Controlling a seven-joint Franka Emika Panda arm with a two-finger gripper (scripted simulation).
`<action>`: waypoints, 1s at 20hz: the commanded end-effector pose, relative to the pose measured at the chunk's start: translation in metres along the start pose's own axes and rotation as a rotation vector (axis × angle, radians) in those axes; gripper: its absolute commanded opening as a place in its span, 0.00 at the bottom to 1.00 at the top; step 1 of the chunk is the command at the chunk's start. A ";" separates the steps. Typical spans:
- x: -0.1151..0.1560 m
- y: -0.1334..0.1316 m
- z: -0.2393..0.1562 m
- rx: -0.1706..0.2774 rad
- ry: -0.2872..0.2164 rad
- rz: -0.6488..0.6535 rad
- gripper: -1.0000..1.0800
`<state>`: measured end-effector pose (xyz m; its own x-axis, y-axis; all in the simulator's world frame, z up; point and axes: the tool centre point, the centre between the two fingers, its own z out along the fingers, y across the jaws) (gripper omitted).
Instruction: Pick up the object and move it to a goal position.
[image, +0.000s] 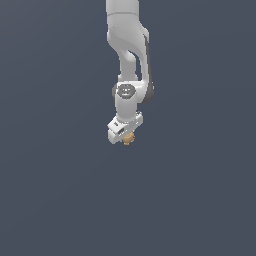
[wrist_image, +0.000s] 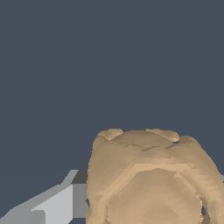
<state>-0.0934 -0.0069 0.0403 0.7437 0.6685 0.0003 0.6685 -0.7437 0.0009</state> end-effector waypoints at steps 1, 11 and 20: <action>0.000 -0.001 0.001 0.001 0.000 -0.001 0.00; 0.000 0.000 -0.002 0.000 0.000 0.000 0.00; -0.002 -0.005 -0.032 -0.001 0.000 0.000 0.00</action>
<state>-0.0973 -0.0048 0.0653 0.7436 0.6687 -0.0004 0.6687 -0.7436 0.0008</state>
